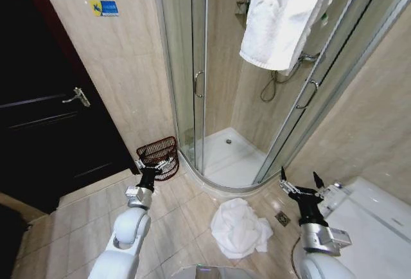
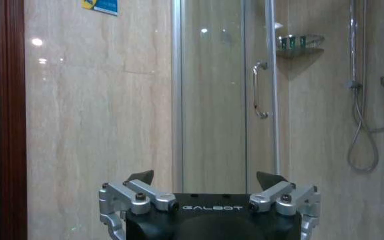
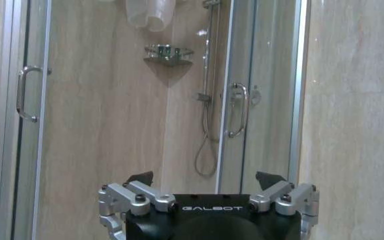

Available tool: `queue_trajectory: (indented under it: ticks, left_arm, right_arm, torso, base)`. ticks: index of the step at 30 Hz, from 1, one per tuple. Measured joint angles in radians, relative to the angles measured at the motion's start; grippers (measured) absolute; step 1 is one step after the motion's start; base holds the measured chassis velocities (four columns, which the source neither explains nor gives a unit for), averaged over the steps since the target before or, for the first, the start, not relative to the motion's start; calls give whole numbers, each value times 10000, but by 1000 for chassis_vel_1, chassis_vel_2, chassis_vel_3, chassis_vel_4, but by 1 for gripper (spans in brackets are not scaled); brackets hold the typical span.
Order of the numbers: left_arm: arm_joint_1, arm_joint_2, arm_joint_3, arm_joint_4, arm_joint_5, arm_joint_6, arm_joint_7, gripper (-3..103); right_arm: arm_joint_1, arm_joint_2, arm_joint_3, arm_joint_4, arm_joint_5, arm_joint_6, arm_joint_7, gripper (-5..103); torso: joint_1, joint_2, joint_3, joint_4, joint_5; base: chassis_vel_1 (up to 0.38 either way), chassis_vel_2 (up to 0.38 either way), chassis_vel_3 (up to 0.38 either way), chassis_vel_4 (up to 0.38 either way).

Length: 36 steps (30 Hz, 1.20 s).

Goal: Discard the used towel into the hamper.

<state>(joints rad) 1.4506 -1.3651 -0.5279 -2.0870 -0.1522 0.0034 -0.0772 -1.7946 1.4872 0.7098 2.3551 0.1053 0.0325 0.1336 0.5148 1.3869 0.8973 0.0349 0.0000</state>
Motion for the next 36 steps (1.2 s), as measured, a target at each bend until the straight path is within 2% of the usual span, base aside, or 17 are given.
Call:
queue_trajectory:
  ticks: [18, 21, 22, 24, 28, 31, 34, 36]
  left_arm:
    - [-18, -20, 145, 19, -23, -99, -140, 100]
    - [-13, 47, 308, 83, -215, -546, -583, 100]
    - [-13, 47, 308, 83, -215, -546, -583, 100]
    - [36, 179, 379, 84, -401, -714, -957, 100]
    - [57, 147, 321, 152, -395, -984, -1134, 100]
    - [155, 58, 293, 134, -340, -1068, -1250, 100]
    - [189, 126, 472, 70, -156, -1080, -1312, 100]
    - [142, 164, 547, 123, -35, -1080, -1270, 100]
  right_arm:
    - [262, -25, -144, 7, -86, -385, -61, 100]
    - [473, -12, -217, -4, -132, -612, -61, 100]
    - [473, -12, -217, -4, -132, -612, -61, 100]
    - [912, -95, -295, 24, -104, -957, -26, 100]
    - [1981, -489, -402, -75, 159, -1157, 25, 100]
    - [2672, -827, -497, -299, 339, -846, -58, 100]
    - [3443, -1124, -614, -496, 405, 234, -299, 100]
    - [3630, -1168, -642, -496, 341, 442, -319, 100]
  torso:
    - [469, 1025, 557, 0, 0]
    - [565, 1234, 671, -1, 0]
    - [565, 1234, 671, -1, 0]
    - [600, 1311, 713, -2, 0]
    - [609, 1330, 723, 2, -1]
    - [609, 1326, 723, 2, 1]
    - [601, 1304, 711, 2, 1]
    - [597, 1296, 706, -2, 2]
  base:
    - [0, 0, 0, 0]
    - [0, 0, 0, 0]
    - [0, 0, 0, 0]
    - [0, 0, 0, 0]
    - [0, 0, 0, 0]
    - [0, 0, 0, 0]
    - [0, 0, 0, 0]
    - [0, 0, 0, 0]
